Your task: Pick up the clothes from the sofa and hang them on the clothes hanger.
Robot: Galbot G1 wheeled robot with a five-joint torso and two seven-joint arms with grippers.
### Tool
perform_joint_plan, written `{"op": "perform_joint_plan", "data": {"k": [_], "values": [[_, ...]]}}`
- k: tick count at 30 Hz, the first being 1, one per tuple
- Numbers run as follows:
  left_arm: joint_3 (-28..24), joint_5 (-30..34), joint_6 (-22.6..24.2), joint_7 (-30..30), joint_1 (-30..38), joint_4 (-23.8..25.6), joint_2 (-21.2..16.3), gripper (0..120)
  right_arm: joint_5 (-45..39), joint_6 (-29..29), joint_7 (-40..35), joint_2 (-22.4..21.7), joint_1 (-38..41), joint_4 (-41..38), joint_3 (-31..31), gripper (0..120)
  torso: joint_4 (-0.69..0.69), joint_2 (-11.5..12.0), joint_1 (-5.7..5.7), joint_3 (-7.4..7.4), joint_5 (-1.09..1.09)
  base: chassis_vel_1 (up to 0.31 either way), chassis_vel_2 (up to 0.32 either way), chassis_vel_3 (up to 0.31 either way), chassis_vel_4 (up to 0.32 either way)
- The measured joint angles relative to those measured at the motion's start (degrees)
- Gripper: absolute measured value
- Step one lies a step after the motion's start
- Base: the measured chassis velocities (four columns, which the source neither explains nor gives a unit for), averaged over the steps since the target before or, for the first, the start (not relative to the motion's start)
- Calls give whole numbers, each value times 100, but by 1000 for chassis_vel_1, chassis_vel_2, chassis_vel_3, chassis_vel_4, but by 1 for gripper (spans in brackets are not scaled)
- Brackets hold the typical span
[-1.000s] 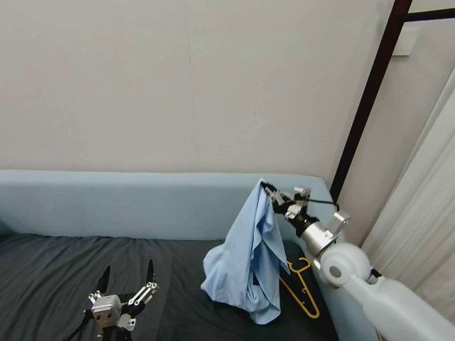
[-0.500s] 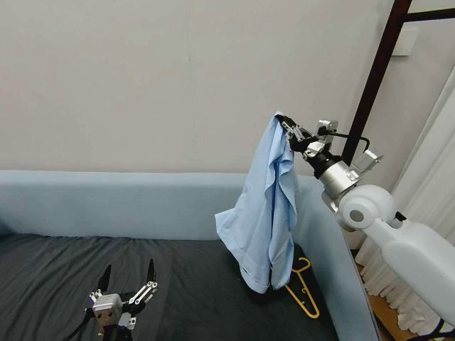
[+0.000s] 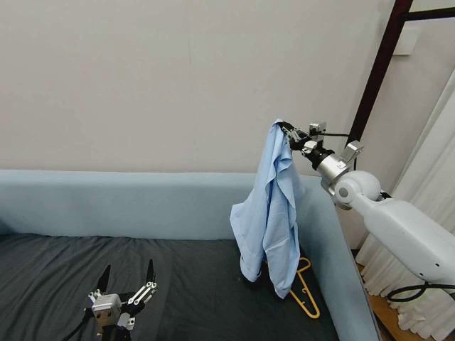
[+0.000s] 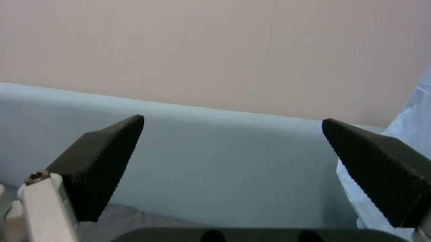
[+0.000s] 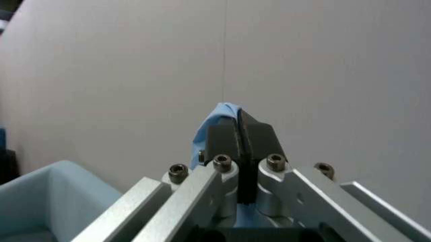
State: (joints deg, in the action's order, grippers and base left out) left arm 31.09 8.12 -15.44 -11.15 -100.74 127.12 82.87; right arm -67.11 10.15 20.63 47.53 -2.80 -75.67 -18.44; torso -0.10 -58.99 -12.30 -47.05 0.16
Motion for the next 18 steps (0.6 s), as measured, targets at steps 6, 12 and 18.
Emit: {"op": "perform_joint_plan", "data": {"k": [6,12,18], "values": [[-13,-6,0,-6,-9,2,11,100,134,58,387,-13,139,-21,-232,0,5,-1,0,1,-6,0,0,0,0],[-56,-46,0,-2,-26,2,57,100,887,375,530,-188,-1061,-669,-585,0,0,0,0,1,1,0,0,0,0],[-27,-54,0,0,-54,-22,54,100,1517,541,535,-75,-2601,-1240,-475,0,2,-1,1,1,-1,0,0,0,0]]}}
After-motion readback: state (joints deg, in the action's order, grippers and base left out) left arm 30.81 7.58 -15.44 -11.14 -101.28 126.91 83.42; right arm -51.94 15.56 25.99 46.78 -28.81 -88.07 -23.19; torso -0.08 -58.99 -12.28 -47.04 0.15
